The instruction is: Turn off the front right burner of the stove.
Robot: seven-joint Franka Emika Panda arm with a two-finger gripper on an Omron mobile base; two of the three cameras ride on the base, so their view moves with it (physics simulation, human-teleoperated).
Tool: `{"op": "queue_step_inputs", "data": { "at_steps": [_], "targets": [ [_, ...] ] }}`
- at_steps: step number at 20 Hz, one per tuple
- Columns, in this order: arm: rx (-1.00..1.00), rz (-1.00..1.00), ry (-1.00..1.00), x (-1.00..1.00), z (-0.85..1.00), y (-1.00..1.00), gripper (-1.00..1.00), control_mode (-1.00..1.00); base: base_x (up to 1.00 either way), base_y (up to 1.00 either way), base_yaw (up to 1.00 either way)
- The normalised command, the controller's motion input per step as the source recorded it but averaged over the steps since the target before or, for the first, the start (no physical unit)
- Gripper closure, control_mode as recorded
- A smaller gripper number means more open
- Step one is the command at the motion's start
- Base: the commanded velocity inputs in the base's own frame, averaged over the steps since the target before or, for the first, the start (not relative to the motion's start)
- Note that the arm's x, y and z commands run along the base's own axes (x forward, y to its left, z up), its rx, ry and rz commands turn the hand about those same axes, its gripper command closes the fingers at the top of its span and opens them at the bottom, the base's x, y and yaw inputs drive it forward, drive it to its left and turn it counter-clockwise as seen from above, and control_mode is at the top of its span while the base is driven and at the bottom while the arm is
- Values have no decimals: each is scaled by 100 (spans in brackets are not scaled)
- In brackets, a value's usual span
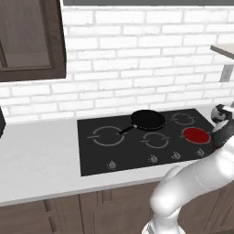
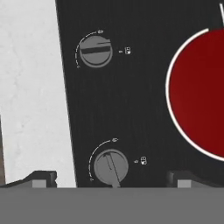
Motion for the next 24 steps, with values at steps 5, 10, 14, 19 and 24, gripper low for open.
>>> {"op": "queue_step_inputs", "data": {
  "at_steps": [5,10,14,19,24],
  "targets": [
    [0,0,-2,-4,-7,0,-100,-100,0,0,0],
    [-4,0,0,-38,-24,4,-100,-100,0,0,0],
    [-2,0,0,-14,-27,10,-100,-100,0,0,0],
    [0,0,-5,3,-10,17,-100,-100,0,0,0],
    [-1,0,-8,13,-12,1,-100,-100,0,0,0]
  ]
}}
